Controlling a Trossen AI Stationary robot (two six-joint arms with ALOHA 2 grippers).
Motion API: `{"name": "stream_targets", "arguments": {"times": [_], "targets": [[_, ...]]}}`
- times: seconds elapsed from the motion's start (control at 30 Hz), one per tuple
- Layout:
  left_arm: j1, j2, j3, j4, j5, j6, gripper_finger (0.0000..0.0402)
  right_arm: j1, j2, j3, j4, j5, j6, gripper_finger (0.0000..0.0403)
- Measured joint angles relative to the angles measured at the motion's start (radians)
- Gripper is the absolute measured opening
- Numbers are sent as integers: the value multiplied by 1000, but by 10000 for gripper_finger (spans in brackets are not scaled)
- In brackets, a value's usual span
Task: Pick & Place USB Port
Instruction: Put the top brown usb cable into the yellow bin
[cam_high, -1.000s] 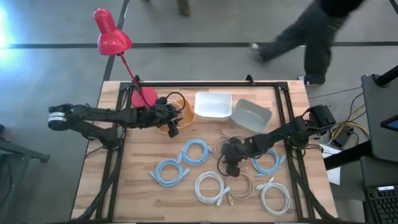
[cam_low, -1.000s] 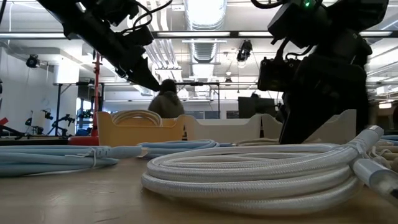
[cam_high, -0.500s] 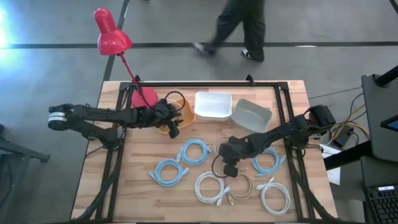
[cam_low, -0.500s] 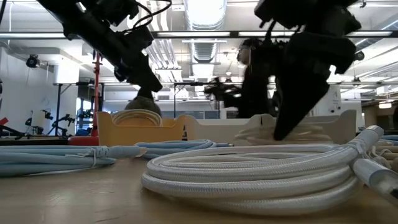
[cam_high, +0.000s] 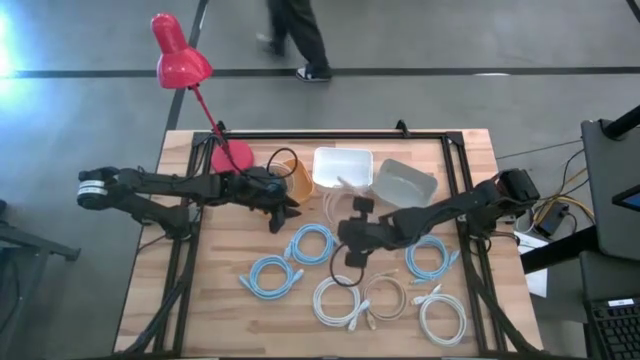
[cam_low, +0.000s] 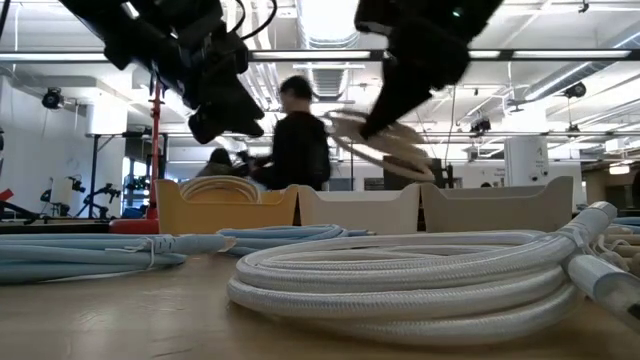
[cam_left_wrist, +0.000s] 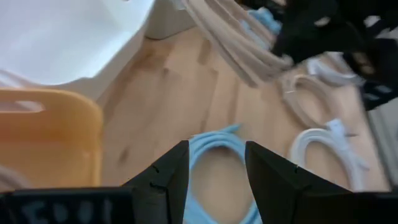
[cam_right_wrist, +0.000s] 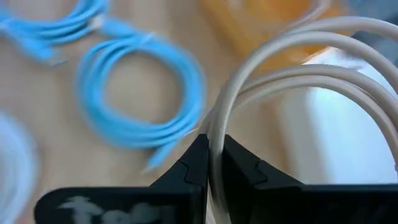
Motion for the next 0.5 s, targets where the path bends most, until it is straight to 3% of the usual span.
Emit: {"name": "stream_targets", "arguments": {"times": [0.1, 0.27, 0.5], "targets": [[0, 0, 0, 45, 27, -6, 153, 0, 0, 21, 6, 110, -57, 25], [0, 0, 0, 163, 47, -1, 153, 0, 0, 36, 56, 195, -168, 25], [0, 0, 0, 287, 72, -5, 153, -2, -2, 28, 210, 208, -322, 25]]}}
